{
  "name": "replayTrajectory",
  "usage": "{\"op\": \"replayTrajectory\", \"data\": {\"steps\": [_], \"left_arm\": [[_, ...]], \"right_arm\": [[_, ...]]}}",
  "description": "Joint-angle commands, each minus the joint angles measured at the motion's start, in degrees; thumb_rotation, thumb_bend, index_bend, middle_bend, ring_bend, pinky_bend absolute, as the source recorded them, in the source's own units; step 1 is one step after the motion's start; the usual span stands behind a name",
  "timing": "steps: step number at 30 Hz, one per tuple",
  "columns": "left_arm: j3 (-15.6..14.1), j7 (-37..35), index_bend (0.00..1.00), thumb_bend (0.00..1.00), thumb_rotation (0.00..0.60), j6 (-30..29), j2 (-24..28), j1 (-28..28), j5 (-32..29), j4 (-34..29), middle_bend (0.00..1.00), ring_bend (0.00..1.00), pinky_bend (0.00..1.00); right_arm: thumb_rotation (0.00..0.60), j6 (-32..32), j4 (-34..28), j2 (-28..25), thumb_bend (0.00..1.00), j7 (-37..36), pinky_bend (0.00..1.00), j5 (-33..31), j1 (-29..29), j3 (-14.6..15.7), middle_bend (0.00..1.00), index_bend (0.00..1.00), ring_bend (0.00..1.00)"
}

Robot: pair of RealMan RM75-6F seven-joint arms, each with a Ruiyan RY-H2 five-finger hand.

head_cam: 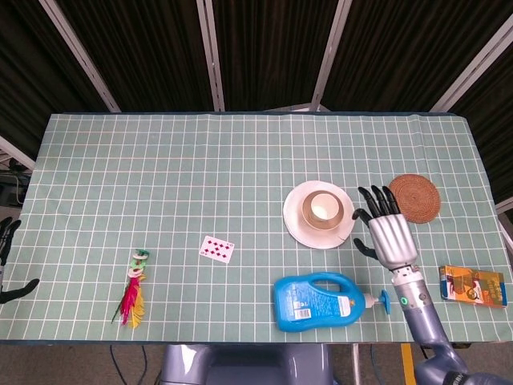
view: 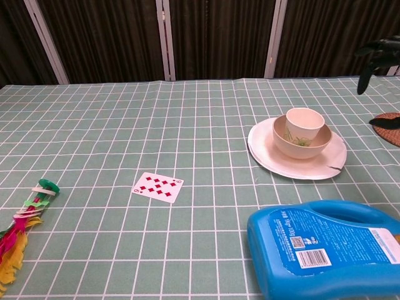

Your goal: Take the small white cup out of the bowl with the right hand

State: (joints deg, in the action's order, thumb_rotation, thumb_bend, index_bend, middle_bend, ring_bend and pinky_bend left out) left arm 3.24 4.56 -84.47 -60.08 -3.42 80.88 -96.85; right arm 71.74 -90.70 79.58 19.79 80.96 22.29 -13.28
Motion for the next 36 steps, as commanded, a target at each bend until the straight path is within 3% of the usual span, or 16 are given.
{"op": "replayTrajectory", "data": {"steps": [1,14,36], "left_arm": [[-0.03,0.07,0.00,0.00,0.600,0.17,-0.01,-0.11,0.00,0.00,0.00,0.00,0.00],[0.16,-0.74,0.00,0.00,0.600,0.45,0.26,-0.17,-0.47,0.09,0.00,0.00,0.00],[0.39,-3.00,0.00,0.00,0.600,1.21,0.94,-0.37,-0.93,0.47,0.00,0.00,0.00]], "right_arm": [[0.600,-2.96,2.56,3.07,0.15,2.60,0.00,-4.09,2.41,-2.08,0.09,0.45,0.00],[0.600,-8.12,7.66,8.62,0.16,5.99,0.00,-11.95,7.26,-3.04,0.11,0.49,0.00],[0.600,-10.86,16.41,15.15,0.25,5.16,0.00,-16.71,12.26,-3.37,0.14,0.54,0.00]]}}
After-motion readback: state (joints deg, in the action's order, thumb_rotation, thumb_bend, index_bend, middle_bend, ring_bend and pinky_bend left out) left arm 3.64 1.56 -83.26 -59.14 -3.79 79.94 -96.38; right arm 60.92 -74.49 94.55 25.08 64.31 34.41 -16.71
